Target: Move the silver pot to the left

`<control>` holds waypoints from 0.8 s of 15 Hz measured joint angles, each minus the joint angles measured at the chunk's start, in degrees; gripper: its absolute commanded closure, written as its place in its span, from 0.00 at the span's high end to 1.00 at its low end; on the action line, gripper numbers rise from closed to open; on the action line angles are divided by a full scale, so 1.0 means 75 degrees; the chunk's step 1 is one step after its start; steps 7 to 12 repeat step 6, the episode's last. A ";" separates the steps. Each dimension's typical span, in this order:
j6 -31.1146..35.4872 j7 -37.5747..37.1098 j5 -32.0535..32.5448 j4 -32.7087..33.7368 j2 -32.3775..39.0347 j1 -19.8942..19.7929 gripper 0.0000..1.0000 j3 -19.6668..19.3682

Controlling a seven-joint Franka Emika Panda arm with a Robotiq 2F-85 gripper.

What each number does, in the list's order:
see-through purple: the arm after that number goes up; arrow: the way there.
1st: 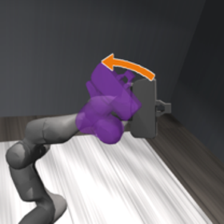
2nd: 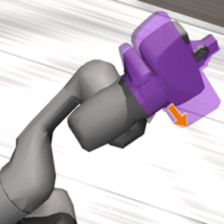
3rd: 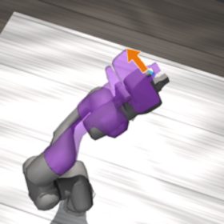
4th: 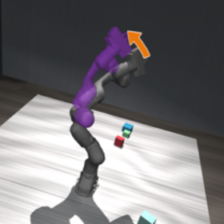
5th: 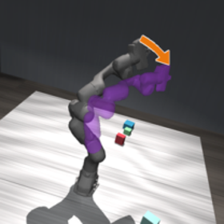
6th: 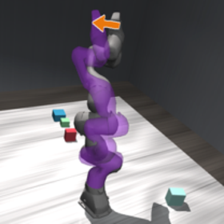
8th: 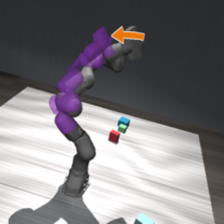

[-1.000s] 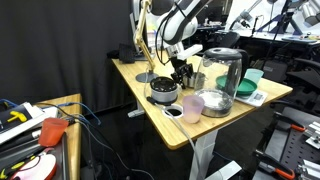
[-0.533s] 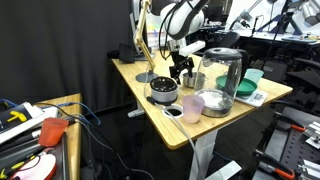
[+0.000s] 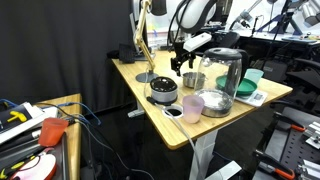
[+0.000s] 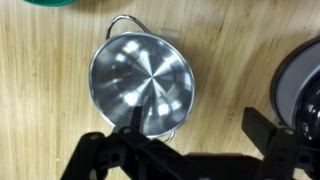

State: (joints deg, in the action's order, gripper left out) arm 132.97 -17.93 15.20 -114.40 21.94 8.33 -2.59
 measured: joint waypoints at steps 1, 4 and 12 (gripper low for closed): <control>0.0176 -0.0094 0.0149 -0.0260 -0.0267 0.0064 1.00 0.0002; 0.0366 -0.0182 0.0271 -0.0862 -0.0904 0.0170 1.00 0.0024; 0.0436 -0.0182 0.0277 -0.0956 -0.0957 0.0162 1.00 0.0012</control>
